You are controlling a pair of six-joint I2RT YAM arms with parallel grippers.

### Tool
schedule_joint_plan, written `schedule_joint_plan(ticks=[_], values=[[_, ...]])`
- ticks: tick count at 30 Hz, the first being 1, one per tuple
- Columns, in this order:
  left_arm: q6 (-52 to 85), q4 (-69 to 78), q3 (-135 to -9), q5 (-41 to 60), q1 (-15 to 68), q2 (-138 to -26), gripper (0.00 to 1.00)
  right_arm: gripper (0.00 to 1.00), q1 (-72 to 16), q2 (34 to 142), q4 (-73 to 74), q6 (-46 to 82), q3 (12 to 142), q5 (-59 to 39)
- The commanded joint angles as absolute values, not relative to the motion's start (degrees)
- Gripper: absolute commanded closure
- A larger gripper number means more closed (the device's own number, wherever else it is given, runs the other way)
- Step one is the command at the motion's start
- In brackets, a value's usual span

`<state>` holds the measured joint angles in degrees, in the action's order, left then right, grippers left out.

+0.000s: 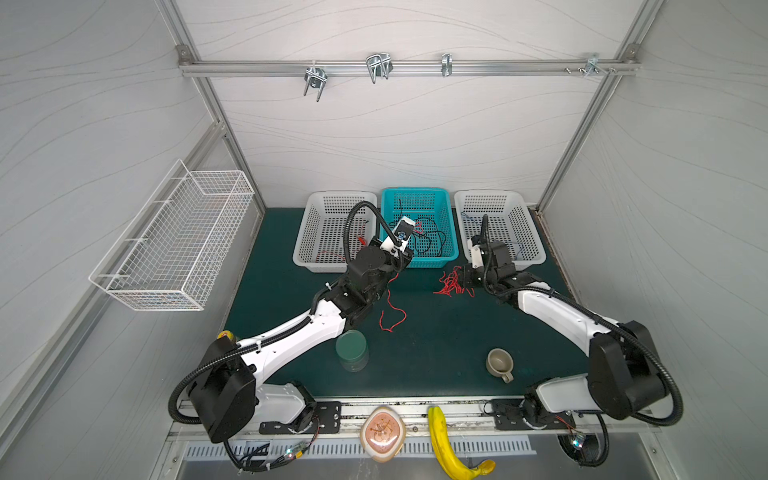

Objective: Untangle the cables
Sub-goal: 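Pull the red strand up and over the white basket with the left gripper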

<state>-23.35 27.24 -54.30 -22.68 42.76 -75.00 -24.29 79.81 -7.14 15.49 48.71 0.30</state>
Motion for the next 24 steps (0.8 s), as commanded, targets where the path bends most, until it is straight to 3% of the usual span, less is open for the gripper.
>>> schedule_joint_plan(ticks=[1,12,24], values=[[-24.8,28.1,-58.3,-27.0,41.1,-74.4,1.0,1.0,-24.1,79.3,-5.1,15.7,48.1,-1.8],[-20.8,24.9,-69.1,-29.3,27.3,-80.7,1.0,1.0,-24.6,79.4,-3.9,17.0,46.2,-3.8],[-23.7,33.3,-81.1,-42.0,20.1,-95.7,1.0,1.0,-26.3,82.9,-2.6,18.1,47.4,-6.2]])
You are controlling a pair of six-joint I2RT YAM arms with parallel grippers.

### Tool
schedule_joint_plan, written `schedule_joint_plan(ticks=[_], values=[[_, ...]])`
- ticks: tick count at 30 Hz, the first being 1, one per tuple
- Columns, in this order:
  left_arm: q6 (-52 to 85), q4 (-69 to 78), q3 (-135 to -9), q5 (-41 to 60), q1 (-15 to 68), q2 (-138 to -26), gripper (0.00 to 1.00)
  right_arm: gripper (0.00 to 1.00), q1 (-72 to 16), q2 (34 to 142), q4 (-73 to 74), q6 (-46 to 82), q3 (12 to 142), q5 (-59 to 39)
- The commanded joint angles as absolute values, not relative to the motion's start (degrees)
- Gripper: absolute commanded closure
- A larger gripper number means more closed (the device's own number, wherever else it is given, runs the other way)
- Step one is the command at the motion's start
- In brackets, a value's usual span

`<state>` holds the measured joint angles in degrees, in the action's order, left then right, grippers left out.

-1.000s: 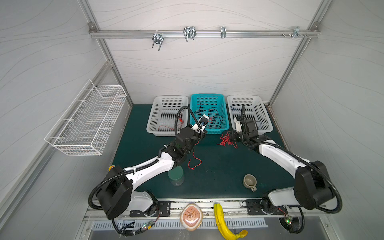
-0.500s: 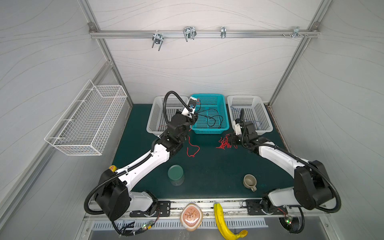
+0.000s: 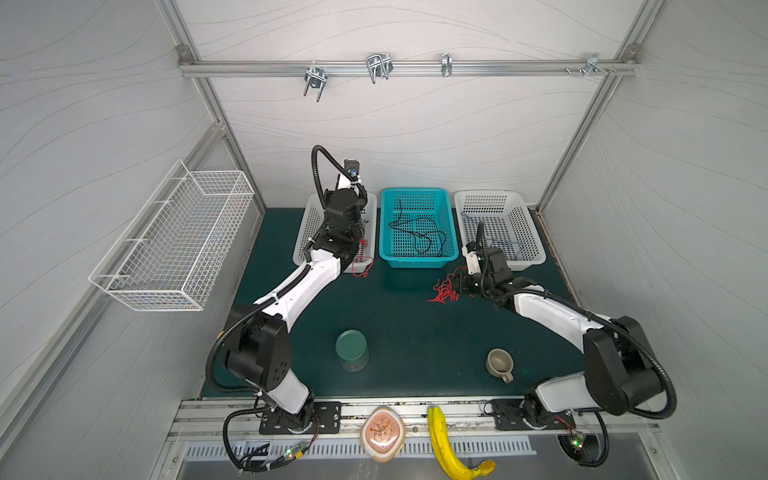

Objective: Untangle the cables
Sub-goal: 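Pull the red strand up and over the white basket with the left gripper, then lower the strand into the white basket and open the left gripper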

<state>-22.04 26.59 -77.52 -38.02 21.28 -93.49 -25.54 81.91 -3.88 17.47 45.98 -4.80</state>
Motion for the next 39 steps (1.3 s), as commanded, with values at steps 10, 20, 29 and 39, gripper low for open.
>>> schedule_joint_plan(ticks=[10,20,29,39], values=[[-30.0,33.9,-89.0,-44.1,16.1,-108.1,1.0,1.0,-27.8,86.9,-3.8,17.9,50.5,-6.9],[-25.7,25.6,-86.0,-40.7,13.5,-113.6,1.0,1.0,-28.8,89.7,-4.6,17.8,52.7,-7.6],[-15.2,8.7,-86.9,-36.8,13.5,-115.4,0.97,1.0,-29.2,90.0,-4.8,17.4,53.0,-7.3],[-8.7,-0.3,-86.4,-31.5,13.5,-113.9,0.66,1.0,-29.2,89.6,-4.2,17.0,52.7,-7.4]])
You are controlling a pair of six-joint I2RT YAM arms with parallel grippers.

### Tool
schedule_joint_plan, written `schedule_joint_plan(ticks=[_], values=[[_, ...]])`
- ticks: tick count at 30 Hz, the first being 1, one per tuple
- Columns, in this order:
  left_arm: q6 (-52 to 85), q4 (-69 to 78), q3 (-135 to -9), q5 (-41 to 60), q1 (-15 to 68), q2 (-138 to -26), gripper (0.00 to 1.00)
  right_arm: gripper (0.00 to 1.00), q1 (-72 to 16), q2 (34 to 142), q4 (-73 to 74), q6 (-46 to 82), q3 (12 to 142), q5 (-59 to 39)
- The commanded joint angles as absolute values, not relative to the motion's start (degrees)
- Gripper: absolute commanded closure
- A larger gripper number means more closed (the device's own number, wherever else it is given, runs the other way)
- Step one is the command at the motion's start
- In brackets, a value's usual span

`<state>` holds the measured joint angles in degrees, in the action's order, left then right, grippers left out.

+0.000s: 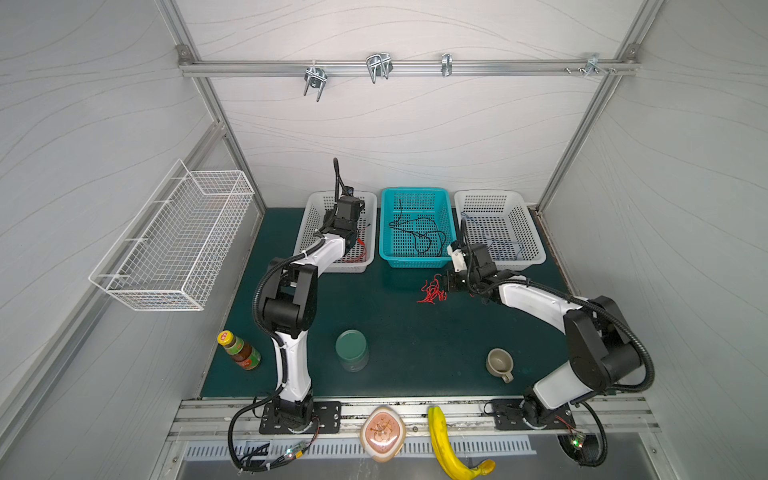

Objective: Untangle the cables
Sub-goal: 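Lower the strand into the white basket and open the left gripper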

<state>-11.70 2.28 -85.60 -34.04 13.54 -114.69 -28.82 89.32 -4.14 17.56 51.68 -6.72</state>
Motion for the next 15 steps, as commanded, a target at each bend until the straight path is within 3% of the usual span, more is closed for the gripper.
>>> schedule_joint_plan(ticks=[1,15], values=[[-8.3,-0.5,-86.0,-31.2,13.5,-113.5,0.65,1.0,-29.2,89.6,-4.1,16.8,52.7,-7.3],[-2.7,-5.6,-82.6,-23.0,13.9,-105.4,0.45,1.0,-29.3,90.6,-6.9,16.5,54.0,-4.1]])
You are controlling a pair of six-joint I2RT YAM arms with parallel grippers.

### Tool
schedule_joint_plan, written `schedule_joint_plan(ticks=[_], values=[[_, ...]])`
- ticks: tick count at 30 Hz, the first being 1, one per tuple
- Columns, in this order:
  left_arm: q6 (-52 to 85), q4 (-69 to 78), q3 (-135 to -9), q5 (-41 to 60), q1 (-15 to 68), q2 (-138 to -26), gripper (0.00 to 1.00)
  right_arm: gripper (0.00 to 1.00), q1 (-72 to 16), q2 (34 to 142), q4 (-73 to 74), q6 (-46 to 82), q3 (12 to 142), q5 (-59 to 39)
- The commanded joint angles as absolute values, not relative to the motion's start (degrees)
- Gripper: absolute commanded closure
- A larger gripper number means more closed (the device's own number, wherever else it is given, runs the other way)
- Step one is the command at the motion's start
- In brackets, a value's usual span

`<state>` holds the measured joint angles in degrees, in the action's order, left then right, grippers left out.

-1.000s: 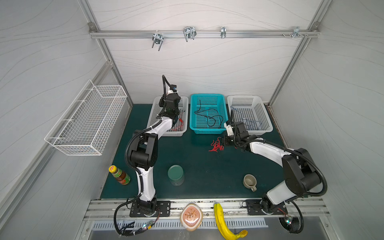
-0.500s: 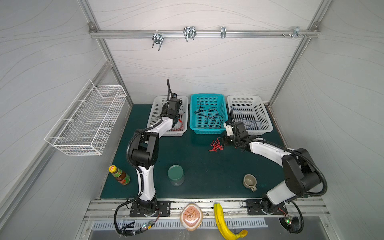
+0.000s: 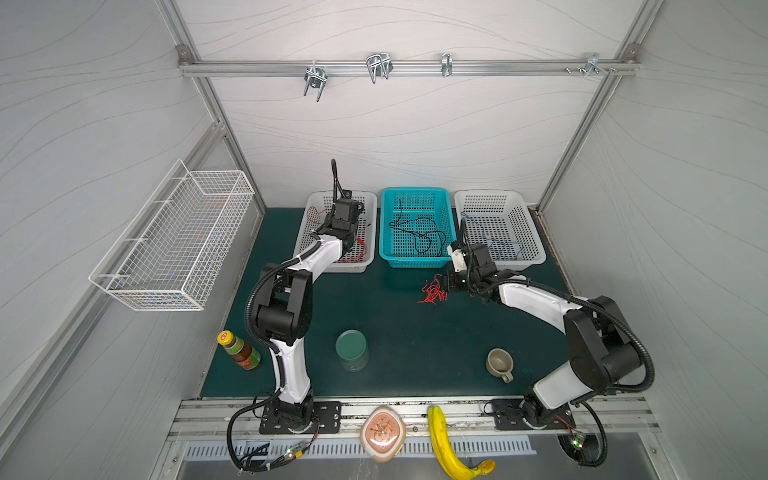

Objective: Untangle the cables
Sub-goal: 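Lower the strand into the white basket and open the left gripper, then move the left gripper back to the red tangle held by the right gripper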

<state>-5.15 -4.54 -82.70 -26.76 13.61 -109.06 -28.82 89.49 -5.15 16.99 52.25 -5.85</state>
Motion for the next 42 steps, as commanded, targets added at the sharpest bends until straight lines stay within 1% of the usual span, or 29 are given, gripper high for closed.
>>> schedule_joint_plan(ticks=[1,5,8,12,17,23,30,38,40,42], values=[[-2.0,-6.8,-82.6,-22.3,14.2,-104.5,0.45,1.0,-29.2,90.7,-7.2,16.5,54.1,-3.7],[0.5,-9.6,-80.0,-20.0,17.1,-100.0,0.45,1.0,-29.3,91.9,-7.6,17.1,53.8,-2.7],[0.2,-5.1,-73.7,-18.4,20.9,-95.1,0.44,1.0,-29.2,92.8,-7.3,17.6,53.5,-3.1],[0.2,2.0,-65.3,-13.8,25.4,-88.8,0.43,1.0,-29.4,93.5,-6.7,17.6,53.3,-3.6],[0.1,4.8,-59.9,-8.8,29.0,-84.2,0.42,1.0,-29.8,94.5,-6.9,17.4,53.7,-3.8],[-0.2,4.2,-56.2,-2.6,31.8,-81.5,0.42,1.0,-31.0,93.4,-5.1,16.8,52.6,-4.0],[-2.9,4.3,-52.0,4.7,37.4,-79.9,0.42,1.0,-32.3,86.1,3.0,13.7,47.8,-7.8],[2.0,9.4,-47.7,11.6,38.8,-79.4,0.44,1.0,-33.1,79.0,8.3,13.0,43.8,-8.8],[3.0,11.2,-47.1,12.5,39.5,-79.7,0.45,1.0,-33.2,78.0,8.8,13.2,43.4,-9.1],[3.7,12.8,-46.6,10.8,40.2,-80.2,0.46,1.0,-33.4,77.4,9.2,13.2,43.2,-9.8]])
